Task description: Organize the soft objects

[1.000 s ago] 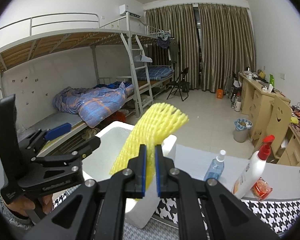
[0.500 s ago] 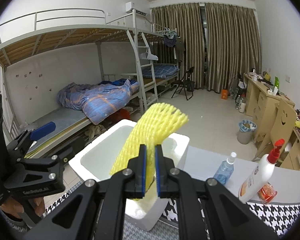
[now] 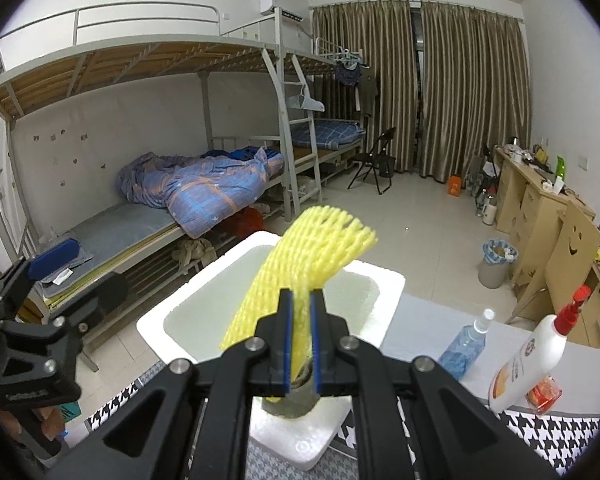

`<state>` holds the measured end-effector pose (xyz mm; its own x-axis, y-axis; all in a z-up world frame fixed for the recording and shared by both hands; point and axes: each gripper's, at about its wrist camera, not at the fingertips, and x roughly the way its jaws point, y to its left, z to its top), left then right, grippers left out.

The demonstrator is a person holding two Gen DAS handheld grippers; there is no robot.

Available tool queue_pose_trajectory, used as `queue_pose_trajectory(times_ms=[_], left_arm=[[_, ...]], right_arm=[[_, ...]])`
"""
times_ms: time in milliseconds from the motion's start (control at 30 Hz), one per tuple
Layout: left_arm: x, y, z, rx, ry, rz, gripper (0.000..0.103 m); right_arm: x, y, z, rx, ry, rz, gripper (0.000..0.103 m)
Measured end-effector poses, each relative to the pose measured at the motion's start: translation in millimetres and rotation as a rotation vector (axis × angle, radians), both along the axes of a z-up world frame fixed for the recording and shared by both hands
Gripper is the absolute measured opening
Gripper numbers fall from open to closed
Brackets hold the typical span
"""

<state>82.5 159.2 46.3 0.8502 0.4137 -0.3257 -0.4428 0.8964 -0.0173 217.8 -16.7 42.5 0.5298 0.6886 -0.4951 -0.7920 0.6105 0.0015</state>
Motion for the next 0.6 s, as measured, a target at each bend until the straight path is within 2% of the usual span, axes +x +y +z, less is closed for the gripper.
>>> queue_pose_trajectory(times_ms=[167, 267, 300, 333, 400, 600], left_arm=[[-6.3, 5.3, -1.0, 0.000, 0.003, 0.021, 0.102], [-11.9, 8.9, -0.9, -0.008, -0.003, 0.031, 0.102], [-13.0, 9.8, -1.0, -0.008, -0.003, 0.032, 0.102], [-14.3, 10.5, -1.3, -0.008, -0.003, 0.032, 0.102], [-16.4, 10.4, -1.6, -0.008, -0.003, 0.033, 0.102], [-18.8, 11.4, -2.2, -0.015, -0.004, 0.033, 0.102]], right_arm=[[-1.0, 6.8, -3.7, -0.018, 0.001, 0.012, 0.011], [1.8, 11.2, -7.5, -0.028, 0.008, 0.006, 0.016], [2.6, 12.4, -8.6, -0.033, 0.008, 0.003, 0.026], [3.7, 13.8, -9.8, -0.039, 0.006, 0.000, 0.044], [3.7, 13.7, -11.9, -0.043, -0.009, -0.013, 0.064], [-2.2, 7.6, -9.9, -0.041, -0.022, -0.003, 0.067]])
